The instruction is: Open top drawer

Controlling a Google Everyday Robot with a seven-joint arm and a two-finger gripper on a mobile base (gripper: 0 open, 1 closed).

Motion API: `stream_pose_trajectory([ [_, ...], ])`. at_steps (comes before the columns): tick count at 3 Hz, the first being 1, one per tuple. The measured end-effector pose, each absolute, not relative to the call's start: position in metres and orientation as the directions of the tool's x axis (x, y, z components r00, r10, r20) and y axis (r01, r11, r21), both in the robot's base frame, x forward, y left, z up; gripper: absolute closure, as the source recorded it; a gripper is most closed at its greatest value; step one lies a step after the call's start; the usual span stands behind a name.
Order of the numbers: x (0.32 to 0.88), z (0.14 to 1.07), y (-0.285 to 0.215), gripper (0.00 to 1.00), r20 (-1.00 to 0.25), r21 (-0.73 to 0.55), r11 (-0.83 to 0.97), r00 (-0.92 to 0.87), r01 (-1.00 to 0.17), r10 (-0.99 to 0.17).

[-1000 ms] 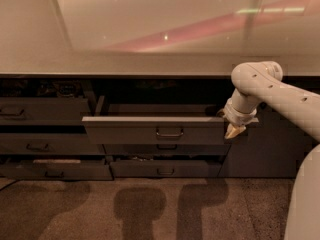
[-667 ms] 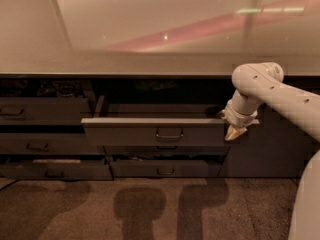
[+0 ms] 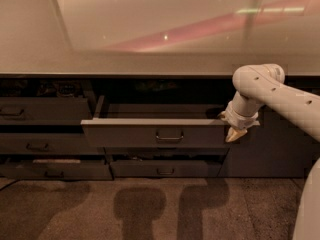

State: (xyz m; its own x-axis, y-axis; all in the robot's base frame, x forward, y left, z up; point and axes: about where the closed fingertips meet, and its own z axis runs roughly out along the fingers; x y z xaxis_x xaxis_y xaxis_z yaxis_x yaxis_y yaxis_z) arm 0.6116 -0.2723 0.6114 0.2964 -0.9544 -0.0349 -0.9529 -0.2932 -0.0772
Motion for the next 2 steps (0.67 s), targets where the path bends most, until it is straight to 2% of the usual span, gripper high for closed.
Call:
stream_pose_trajectory([
  [2, 0.6043, 0.6113, -0.2721, 1.00, -0.036, -0.075, -0.298, 0.301, -0.952, -0.953],
])
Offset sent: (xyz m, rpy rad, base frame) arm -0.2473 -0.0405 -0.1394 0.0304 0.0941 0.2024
